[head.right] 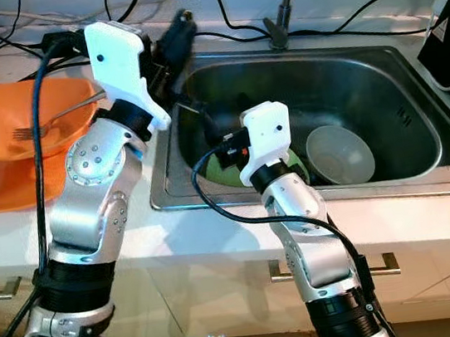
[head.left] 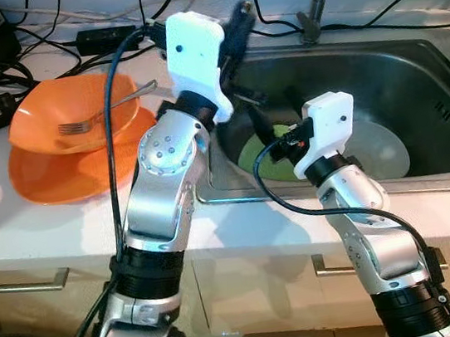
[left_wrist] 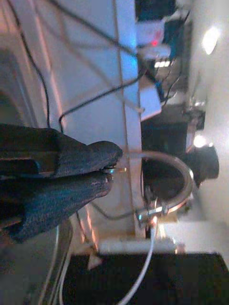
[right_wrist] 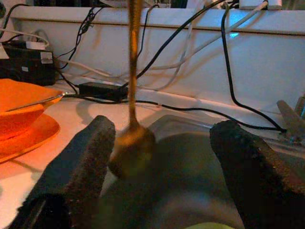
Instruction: Kitchen organization
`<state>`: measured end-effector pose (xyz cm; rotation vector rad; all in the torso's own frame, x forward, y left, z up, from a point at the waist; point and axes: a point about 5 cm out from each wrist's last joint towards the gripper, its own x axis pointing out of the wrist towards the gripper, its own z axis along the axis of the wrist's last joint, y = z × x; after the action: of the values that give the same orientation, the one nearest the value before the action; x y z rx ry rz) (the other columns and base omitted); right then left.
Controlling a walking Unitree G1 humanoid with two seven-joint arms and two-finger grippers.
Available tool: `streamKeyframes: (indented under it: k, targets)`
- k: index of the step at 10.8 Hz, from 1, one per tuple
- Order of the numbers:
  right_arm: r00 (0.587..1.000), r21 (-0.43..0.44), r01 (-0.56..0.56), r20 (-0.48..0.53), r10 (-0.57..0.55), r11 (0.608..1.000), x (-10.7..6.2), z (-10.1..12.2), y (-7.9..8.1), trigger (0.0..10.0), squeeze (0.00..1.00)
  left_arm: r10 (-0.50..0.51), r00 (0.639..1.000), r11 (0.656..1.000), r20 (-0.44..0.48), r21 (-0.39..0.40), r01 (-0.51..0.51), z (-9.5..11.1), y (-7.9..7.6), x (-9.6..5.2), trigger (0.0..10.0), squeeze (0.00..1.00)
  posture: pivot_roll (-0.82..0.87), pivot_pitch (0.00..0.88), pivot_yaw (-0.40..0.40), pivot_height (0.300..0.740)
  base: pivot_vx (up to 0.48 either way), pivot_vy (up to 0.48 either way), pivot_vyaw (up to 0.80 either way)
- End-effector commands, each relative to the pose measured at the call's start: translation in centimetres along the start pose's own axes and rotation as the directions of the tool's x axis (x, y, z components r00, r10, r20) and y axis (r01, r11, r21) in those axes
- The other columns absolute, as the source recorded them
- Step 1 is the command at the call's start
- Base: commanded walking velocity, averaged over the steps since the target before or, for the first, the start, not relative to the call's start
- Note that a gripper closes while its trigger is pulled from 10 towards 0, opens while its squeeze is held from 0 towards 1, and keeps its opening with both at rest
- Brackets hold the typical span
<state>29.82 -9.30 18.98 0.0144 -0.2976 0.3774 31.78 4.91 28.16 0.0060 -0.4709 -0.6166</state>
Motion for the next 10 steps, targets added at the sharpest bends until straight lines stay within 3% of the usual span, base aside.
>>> streamKeyframes:
  k: [1,2,10]
  targets:
    - [1.0,-0.008,-0.004,0.028,0.005,1.0,0.1,0.7,0.1,10.0,1.0,-0.026,1.0,0.999,0.0,-0.022,0.025,0.1,-0.4,-0.1,10.0,0.0,0.08,0.044,-0.049,0.74,0.0,0.0,0.0]
    - [1.0,-0.014,0.003,0.026,-0.002,1.0,0.1,0.7,0.1,10.0,0.0,-0.045,0.999,0.997,-0.017,-0.058,0.044,-0.2,-0.7,-0.2,10.0,0.0,0.08,0.043,-0.049,0.74,0.0,0.0,0.0]
    - [1.0,0.005,-0.001,0.021,0.001,1.0,0.3,0.5,0.8,10.0,0.0,-0.14,0.988,0.982,-0.07,-0.141,0.129,-0.7,-1.9,-0.7,10.0,0.0,0.08,0.05,-0.047,0.74,0.0,0.0,0.0]
